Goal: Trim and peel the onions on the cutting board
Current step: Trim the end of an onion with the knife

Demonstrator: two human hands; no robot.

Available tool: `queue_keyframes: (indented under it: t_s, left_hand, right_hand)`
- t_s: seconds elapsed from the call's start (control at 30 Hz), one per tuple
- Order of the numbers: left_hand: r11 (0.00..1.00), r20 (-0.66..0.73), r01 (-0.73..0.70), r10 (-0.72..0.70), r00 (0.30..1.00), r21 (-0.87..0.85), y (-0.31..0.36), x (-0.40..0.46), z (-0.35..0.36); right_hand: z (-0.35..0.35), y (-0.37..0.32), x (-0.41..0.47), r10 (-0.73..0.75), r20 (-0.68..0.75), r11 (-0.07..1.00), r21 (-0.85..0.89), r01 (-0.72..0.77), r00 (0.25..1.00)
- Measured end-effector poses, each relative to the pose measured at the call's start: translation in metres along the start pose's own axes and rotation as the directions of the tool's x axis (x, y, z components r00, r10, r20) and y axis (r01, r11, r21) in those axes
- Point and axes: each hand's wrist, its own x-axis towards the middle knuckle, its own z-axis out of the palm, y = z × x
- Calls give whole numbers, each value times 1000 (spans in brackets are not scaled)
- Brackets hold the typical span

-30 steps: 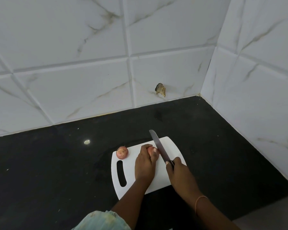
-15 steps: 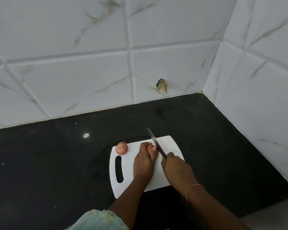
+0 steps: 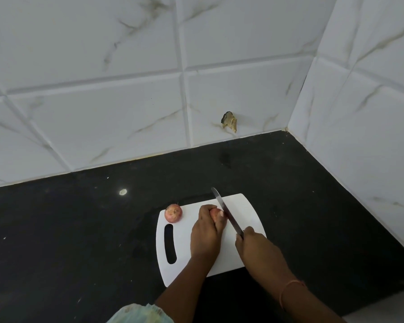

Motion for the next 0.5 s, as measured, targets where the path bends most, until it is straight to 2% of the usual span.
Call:
queue_keyframes:
  t_s: [0.27,0.5]
  left_hand:
    - [1000,-7,10,-10,1000,-12,-3,0,0]
    - [1000,-24,-8,8,1000,-10,-3,0,1]
  right_hand:
    - [0,7,-3,-11,45,999,37,9,999]
    - [-4,-2,10,-26,30,999,38,24,999]
